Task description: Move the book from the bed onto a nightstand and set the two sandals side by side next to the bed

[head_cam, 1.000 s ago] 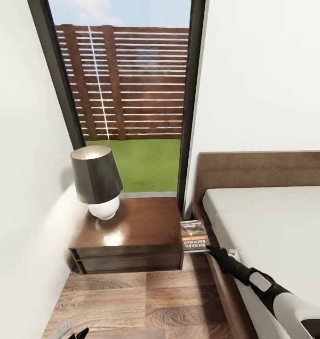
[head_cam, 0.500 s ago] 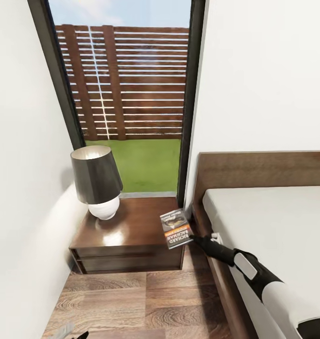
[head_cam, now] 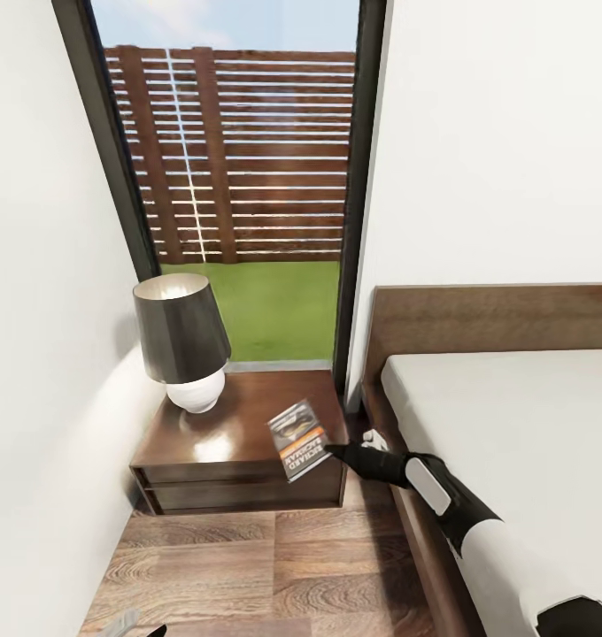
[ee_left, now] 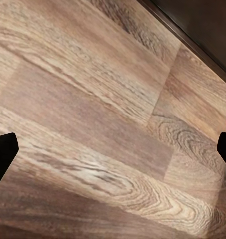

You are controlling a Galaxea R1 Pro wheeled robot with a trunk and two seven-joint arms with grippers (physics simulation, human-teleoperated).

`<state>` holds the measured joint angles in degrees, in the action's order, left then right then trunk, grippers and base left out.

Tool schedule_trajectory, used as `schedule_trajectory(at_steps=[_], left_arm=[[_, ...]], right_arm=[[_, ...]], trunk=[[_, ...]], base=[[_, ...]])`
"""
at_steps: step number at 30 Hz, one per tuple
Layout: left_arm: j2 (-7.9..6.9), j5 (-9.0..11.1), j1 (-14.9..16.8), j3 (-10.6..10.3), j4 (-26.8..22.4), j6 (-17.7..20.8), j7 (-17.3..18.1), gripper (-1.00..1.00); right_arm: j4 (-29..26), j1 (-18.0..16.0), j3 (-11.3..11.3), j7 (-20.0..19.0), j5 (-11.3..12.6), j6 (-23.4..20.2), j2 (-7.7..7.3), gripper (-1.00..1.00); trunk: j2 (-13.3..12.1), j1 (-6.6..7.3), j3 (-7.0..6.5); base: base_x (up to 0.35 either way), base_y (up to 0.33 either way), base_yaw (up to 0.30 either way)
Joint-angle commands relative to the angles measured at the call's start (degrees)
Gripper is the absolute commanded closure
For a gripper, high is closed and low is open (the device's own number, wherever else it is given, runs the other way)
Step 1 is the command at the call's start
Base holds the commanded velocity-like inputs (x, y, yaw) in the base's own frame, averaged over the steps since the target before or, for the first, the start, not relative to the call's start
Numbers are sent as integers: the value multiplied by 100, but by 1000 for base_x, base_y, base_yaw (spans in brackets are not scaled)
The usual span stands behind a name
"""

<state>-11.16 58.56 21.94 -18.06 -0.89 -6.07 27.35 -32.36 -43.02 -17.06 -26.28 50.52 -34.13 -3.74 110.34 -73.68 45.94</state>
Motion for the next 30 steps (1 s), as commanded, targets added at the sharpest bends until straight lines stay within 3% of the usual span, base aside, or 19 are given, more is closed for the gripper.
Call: schedule_trajectory(at_steps=[1,9,30], left_arm=[[0,32,3,-48,5,-26,16,-100],[0,26,3,-48,2,-26,16,-100],[-8,-5,-6,-48,5,-26,16,-100]], right_arm=[[-12,-5,-26,18,12,-23,17,100],[-47,-5,-62,84,-20,-54,101,100],[-51,-5,-51,108,-16,-33,111,100]], trunk=[[2,1,5],[2,1,5],[2,1,5]], base=[[0,0,0],[0,0,0],[38,0,0]])
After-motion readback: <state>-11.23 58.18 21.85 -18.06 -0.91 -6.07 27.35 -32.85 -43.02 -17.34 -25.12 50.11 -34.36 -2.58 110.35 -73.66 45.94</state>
